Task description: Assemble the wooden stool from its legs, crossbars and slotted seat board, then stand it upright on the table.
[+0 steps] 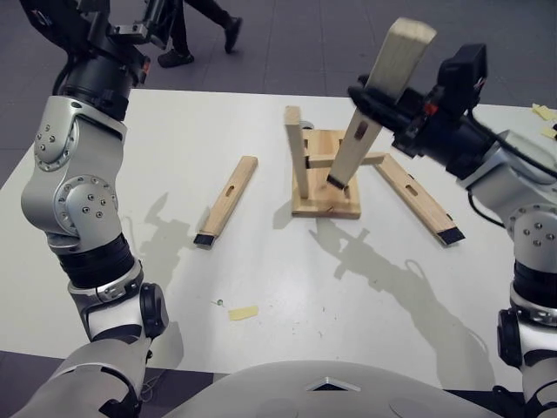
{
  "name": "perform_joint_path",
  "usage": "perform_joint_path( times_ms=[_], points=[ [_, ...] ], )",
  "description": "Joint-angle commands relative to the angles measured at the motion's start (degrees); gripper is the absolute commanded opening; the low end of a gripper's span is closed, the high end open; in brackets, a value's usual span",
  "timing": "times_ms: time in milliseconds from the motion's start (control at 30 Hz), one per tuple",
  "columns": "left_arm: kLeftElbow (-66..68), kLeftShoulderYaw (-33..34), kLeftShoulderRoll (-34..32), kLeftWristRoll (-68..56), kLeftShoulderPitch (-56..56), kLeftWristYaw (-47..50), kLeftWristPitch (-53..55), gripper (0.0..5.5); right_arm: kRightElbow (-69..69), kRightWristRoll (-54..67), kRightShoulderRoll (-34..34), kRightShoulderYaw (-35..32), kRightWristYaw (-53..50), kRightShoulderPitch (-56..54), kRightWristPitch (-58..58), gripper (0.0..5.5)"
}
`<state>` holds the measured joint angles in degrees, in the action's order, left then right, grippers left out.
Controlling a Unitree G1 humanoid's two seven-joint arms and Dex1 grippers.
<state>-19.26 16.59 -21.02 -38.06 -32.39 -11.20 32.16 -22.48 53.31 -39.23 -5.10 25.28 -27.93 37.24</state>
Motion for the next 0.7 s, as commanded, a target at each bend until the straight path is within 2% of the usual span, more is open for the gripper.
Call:
perform_joint_path(
  times_ms=[33,133,200,433,567,700],
  points=[
    [-2.83,-5.37,-0.42,-3.42,1.53,-9.12,0.67,5.4,2.61,12.63,3.69,-7.54,-2.07,-3.72,3.73,1.02],
    [-1.1,-8.41,-1.48,-6.56,0.38,-17.53,1.93,5.4,6.73,20.06,3.94,-12.76,-4.42,-6.97,5.49,1.02],
    [1.68,-11.53,-2.74,-5.61,-1.31,-22.52,2.04,5.4,9.17,19.42,2.58,-14.33,-4.65,-8.75,5.29,1.02],
    [16.42,-21.55,-3.77,1.98,-9.1,-36.97,-1.11,5.4,15.85,6.34,1.12,-13.59,-5.49,-11.76,0.94,1.02],
    [28.26,-25.32,-3.17,8.03,-13.19,-43.67,-5.06,5.4,17.31,-5.26,3.13,-11.14,-8.66,-8.08,-4.07,1.02],
    [33.61,-27.03,-3.23,9.12,-14.78,-50.97,-3.97,5.4,15.87,-12.79,6.4,-10.22,-11.07,-2.05,-7.99,1.02]
  ],
)
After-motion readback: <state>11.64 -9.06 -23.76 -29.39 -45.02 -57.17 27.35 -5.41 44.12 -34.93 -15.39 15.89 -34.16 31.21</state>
